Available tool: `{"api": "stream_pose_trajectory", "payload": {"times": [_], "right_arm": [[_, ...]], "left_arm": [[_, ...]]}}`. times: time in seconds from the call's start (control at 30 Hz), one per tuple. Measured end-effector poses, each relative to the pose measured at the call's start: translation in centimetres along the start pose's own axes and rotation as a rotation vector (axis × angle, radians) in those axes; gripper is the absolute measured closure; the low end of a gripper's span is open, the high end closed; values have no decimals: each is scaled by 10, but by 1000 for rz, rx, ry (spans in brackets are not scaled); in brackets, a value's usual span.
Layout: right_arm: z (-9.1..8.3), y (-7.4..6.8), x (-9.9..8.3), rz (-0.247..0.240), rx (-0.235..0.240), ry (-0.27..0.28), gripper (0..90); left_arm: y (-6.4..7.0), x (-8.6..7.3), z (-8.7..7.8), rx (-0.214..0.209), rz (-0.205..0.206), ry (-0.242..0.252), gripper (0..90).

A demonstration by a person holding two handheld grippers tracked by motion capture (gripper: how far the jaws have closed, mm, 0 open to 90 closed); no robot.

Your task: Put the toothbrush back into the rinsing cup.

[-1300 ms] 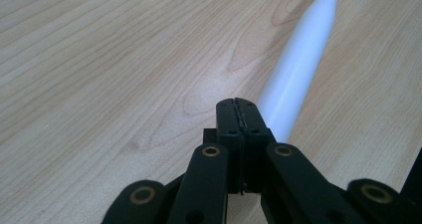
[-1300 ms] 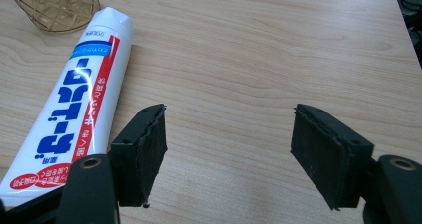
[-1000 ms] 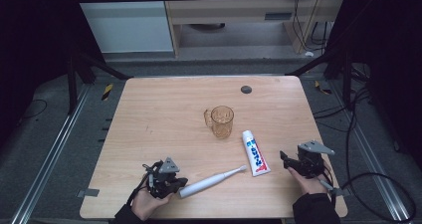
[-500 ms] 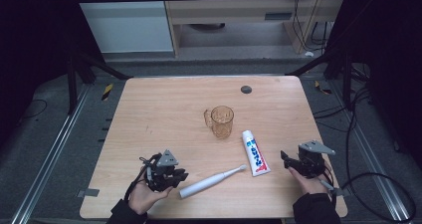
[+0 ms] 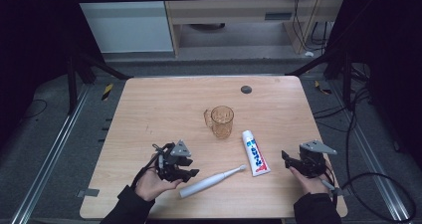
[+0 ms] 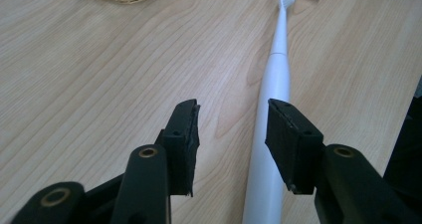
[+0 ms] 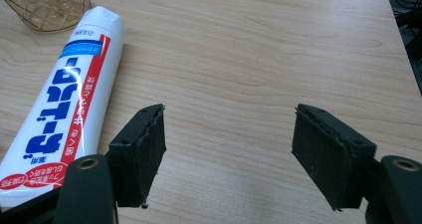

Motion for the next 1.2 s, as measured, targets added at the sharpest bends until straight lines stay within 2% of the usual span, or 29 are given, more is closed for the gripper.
{"api": "stream_pose_trajectory", "payload": {"times": [0.1,0.57,0.87,1.0,1.2], "right_arm": [[0,0,1,2,2,3,288],[0,-1,1,6,10,1,285],[0,0,1,8,13,1,288],[0,0,1,7,18,-3,290],[1,0,1,7,19,-5,294]], "left_arm": [[2,7,7,-16,18,-18,540],[16,19,38,-62,65,-105,498],[20,27,48,-62,84,-152,481],[19,27,56,-56,84,-186,473],[19,28,65,-67,85,-210,477]]}}
Point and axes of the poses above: each handheld gripper's, and its own axes: z roughly forward along the jaws, x roughly out of its top, y roughly to its right, the point moved 5 cm from there along z, roughly forward along the jaws, and after that the axes turned 12 degrees about -x, right-handed, at the moved point
